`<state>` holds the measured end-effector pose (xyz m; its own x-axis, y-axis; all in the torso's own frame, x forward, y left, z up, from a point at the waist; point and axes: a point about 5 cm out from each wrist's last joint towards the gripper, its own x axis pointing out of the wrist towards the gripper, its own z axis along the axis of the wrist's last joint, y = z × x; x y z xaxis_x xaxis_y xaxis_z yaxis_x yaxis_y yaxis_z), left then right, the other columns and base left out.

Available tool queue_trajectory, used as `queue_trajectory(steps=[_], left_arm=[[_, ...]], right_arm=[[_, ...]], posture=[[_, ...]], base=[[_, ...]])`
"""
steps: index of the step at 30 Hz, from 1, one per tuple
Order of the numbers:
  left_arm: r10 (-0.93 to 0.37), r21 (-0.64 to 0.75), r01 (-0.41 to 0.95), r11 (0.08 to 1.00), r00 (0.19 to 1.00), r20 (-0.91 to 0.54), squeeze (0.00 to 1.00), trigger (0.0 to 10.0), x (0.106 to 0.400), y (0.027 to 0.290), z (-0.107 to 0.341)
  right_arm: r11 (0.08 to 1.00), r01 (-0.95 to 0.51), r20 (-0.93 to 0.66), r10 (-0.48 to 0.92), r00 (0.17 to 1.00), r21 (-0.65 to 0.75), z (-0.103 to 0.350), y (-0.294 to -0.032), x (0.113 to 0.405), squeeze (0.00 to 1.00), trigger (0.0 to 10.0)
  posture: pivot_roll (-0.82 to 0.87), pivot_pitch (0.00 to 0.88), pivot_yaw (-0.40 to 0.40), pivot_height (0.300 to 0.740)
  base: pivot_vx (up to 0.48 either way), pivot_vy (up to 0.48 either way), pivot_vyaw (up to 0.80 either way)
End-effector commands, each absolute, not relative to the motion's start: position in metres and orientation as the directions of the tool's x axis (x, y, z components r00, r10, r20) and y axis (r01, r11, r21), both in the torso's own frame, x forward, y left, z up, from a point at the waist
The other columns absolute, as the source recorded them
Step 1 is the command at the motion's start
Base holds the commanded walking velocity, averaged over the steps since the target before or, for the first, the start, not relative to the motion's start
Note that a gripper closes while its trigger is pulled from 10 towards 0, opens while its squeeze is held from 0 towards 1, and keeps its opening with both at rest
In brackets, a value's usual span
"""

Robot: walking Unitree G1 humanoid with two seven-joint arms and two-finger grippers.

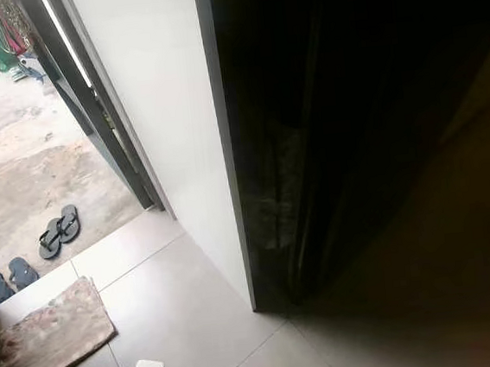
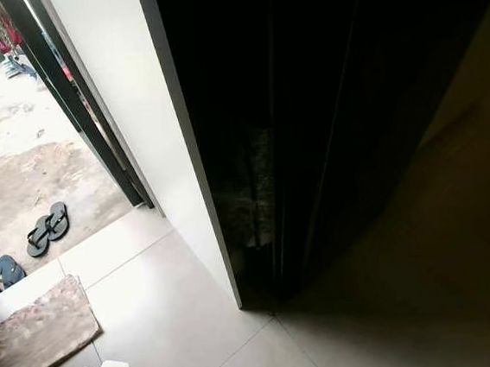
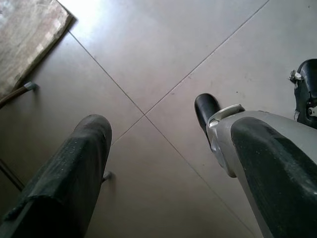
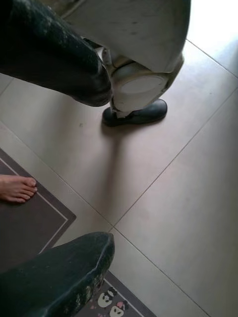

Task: Restocking fridge

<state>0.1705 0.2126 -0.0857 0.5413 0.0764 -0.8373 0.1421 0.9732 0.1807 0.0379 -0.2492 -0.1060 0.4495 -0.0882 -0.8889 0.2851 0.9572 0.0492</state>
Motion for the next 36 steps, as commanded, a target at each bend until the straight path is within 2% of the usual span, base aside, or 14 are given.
queue_trajectory(steps=[1,3,7,21,36], left_arm=[[0.074,0.173,0.148,0.974,0.511,-0.856,0.00,10.0,0.163,0.214,-0.089],[0.074,0.173,0.149,0.973,0.512,-0.856,0.00,10.0,0.163,0.214,-0.089],[0.074,0.174,0.149,0.974,0.513,-0.855,0.00,10.0,0.164,0.214,-0.089],[0.074,0.175,0.152,0.973,0.512,-0.856,0.00,10.0,0.165,0.213,-0.089],[0.077,0.183,0.160,0.970,0.515,-0.854,0.00,10.0,0.166,0.214,-0.088]], right_arm=[[0.949,0.312,-0.904,-0.097,0.416,0.042,-0.106,-0.252,0.020,0.00,10.0],[0.952,0.301,-0.888,-0.087,0.451,0.059,-0.107,-0.244,0.042,0.00,10.0],[0.956,0.288,-0.883,-0.082,0.462,0.062,-0.107,-0.241,0.051,0.00,10.0],[0.961,0.270,-0.880,-0.072,0.469,0.066,-0.107,-0.242,0.055,0.00,10.0],[0.965,0.252,-0.880,-0.057,0.472,0.072,-0.106,-0.242,0.058,0.00,10.0]], posture=[[-0.04,0.085,0.024,0.740],[-0.04,0.085,0.024,0.740],[-0.04,0.101,0.023,0.740],[-0.04,0.112,0.023,0.740],[-0.03,0.117,0.027,0.740]], base=[[0.296,0.000,0.00],[0.300,0.000,0.00],[0.300,0.000,0.00],[0.289,0.000,0.00],[0.000,0.000,0.00]])
